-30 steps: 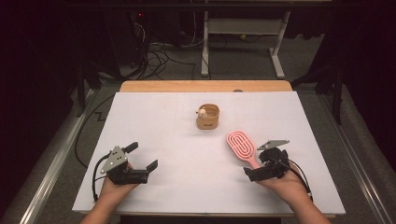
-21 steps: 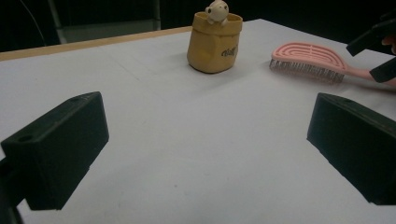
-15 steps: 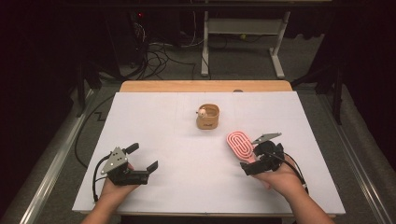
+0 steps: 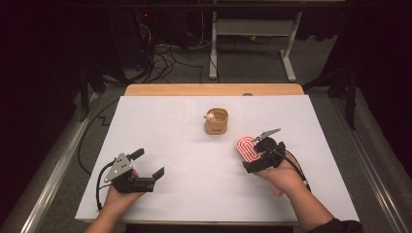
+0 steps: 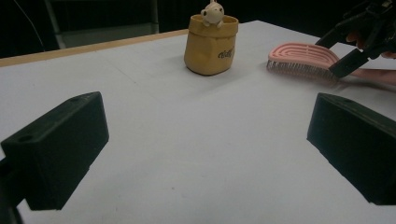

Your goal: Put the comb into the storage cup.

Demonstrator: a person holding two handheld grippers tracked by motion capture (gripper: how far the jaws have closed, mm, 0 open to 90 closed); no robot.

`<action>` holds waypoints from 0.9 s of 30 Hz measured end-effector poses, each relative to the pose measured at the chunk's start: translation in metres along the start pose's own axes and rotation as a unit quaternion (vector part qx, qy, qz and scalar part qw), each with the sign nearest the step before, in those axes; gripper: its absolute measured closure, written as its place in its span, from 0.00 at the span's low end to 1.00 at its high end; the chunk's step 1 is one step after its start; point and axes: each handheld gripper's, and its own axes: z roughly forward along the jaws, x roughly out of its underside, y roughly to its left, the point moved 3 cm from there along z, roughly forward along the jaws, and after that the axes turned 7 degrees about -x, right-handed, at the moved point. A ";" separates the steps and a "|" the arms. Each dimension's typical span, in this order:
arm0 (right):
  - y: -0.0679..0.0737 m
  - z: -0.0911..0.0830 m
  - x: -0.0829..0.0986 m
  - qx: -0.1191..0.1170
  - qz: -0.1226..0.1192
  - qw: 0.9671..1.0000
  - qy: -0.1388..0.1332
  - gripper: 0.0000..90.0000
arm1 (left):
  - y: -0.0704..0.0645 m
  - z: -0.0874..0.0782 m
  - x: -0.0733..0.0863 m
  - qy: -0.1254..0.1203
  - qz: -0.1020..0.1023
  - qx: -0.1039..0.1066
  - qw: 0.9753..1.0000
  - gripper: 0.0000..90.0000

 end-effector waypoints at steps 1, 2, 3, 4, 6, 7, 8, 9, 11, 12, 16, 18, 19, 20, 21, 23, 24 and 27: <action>0.000 0.002 -0.002 0.001 -0.001 1.000 0.003 0.00 | 0.000 0.000 0.000 0.000 0.000 0.000 1.000 0.00; 0.000 0.003 -0.004 -0.001 -0.002 1.000 0.005 0.00 | 0.000 0.000 0.000 0.000 0.001 0.000 1.000 0.00; 0.000 0.005 -0.006 -0.001 -0.001 1.000 0.008 0.00 | -0.001 0.000 0.000 0.001 0.001 0.001 1.000 0.00; 0.001 0.006 -0.008 0.000 0.002 1.000 0.011 0.00 | -0.001 0.000 0.000 0.001 0.001 0.001 1.000 0.00; 0.000 0.009 -0.010 0.001 -0.002 1.000 0.014 0.00 | -0.001 0.000 0.000 0.000 0.001 0.001 1.000 0.00; 0.000 0.013 -0.014 0.003 -0.003 1.000 0.020 0.00 | -0.001 0.000 0.000 0.001 0.002 0.001 1.000 0.00; 0.000 0.013 -0.014 0.003 -0.003 1.000 0.020 0.00 | -0.001 0.000 0.000 0.001 0.002 0.001 1.000 0.00; -0.001 0.016 -0.018 0.003 0.000 1.000 0.026 0.01 | -0.001 0.000 0.000 0.001 0.001 0.001 1.000 0.00; -0.001 0.017 -0.021 0.007 0.001 1.000 0.030 0.03 | -0.001 0.000 0.000 0.001 0.002 0.001 1.000 0.00; -0.001 0.018 -0.022 0.007 0.001 1.000 0.029 0.04 | 0.000 0.000 0.000 0.001 0.001 0.000 1.000 0.00; -0.002 0.018 -0.025 0.009 0.010 0.999 0.032 0.07 | 0.000 0.000 0.000 0.001 0.001 0.000 1.000 0.00; -0.003 0.019 -0.026 0.010 0.013 0.999 0.035 0.11 | 0.000 0.000 0.000 0.001 0.002 0.000 1.000 0.00; -0.003 0.019 -0.026 0.011 0.015 0.999 0.037 0.13 | 0.000 0.000 0.000 0.001 0.002 0.000 1.000 0.00; -0.003 0.020 -0.026 0.010 0.016 0.999 0.038 0.14 | 0.000 0.000 0.000 0.001 0.002 -0.001 1.000 0.00; -0.004 0.020 -0.026 0.010 0.016 0.999 0.039 0.15 | 0.000 0.000 0.000 0.001 0.002 -0.001 1.000 0.00; -0.004 0.021 -0.026 0.009 0.020 0.999 0.042 0.17 | 0.000 0.000 0.001 0.002 0.003 -0.001 1.000 0.00; -0.004 0.021 -0.026 0.009 0.018 0.999 0.043 0.17 | 0.000 -0.001 0.001 0.002 0.004 0.000 1.000 0.00; -0.004 0.022 -0.025 0.010 0.021 0.999 0.046 0.20 | 0.000 0.000 0.001 0.002 0.003 -0.001 1.000 0.00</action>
